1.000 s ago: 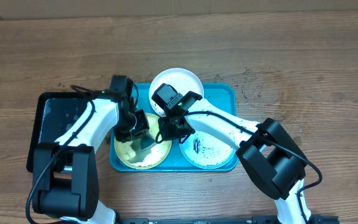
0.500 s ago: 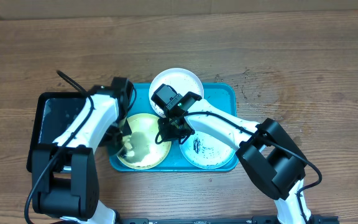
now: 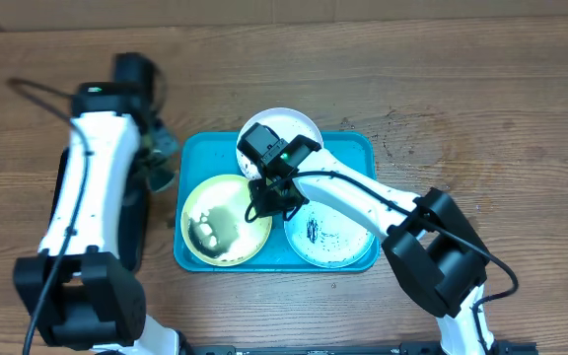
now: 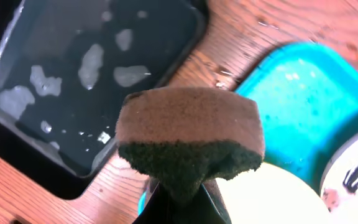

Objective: Clean dirty plates on tray and stack at the side

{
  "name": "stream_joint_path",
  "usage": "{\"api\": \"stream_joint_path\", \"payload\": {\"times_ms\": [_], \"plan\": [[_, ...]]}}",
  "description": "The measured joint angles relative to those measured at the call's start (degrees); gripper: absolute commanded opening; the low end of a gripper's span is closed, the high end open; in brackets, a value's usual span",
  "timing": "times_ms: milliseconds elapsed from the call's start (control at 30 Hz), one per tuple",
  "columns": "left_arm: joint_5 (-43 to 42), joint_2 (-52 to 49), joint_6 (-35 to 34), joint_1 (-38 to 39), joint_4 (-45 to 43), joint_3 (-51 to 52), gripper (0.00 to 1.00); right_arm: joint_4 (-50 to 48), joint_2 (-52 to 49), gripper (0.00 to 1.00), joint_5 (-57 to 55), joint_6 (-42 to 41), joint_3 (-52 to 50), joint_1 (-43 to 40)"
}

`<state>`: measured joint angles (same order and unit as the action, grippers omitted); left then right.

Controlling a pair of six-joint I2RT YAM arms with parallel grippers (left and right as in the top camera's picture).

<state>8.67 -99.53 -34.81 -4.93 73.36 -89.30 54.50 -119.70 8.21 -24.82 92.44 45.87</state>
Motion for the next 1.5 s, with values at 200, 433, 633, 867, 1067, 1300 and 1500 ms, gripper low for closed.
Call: {"api": "stream_joint_path", "payload": {"times_ms": [200,433,633,867,1067,1300,1500], "plan": [[-3.45,0.0,0.48,-11.13,-0.7,0.96,0.04,7.61,4.87,0.04,-11.78,4.59,5.86,0.87],[-4.85,0.0,0.66,-16.35,-5.05,4.85,0.04,14.1,8.13,0.04,-32.37,10.12,15.17,7.06],[-5.35,0.0,0.66,-20.2,-6.23,5.49,0.04,14.43,8.2,0.04,-46.64,13.46,15.67,13.75],[-8.26,0.0,0.66,-25.53,-6.58,5.55,0.04,13.73,8.2,0.04,-64.28,18.99,15.67,21.68],[-10.27,0.0,0.66,-27.71,-6.56,5.57,0.04,10.23,8.2,0.04,-71.91,25.46,15.67,25.46],[-11.08,0.0,0.63,-27.74,-6.49,5.6,0.04,6.34,8.2,0.04,-76.46,33.4,15.67,25.81],[-11.54,0.0,0.66,-27.74,-6.08,5.6,0.04,3.54,8.2,0.04,-80.67,38.05,15.67,25.81]]}}
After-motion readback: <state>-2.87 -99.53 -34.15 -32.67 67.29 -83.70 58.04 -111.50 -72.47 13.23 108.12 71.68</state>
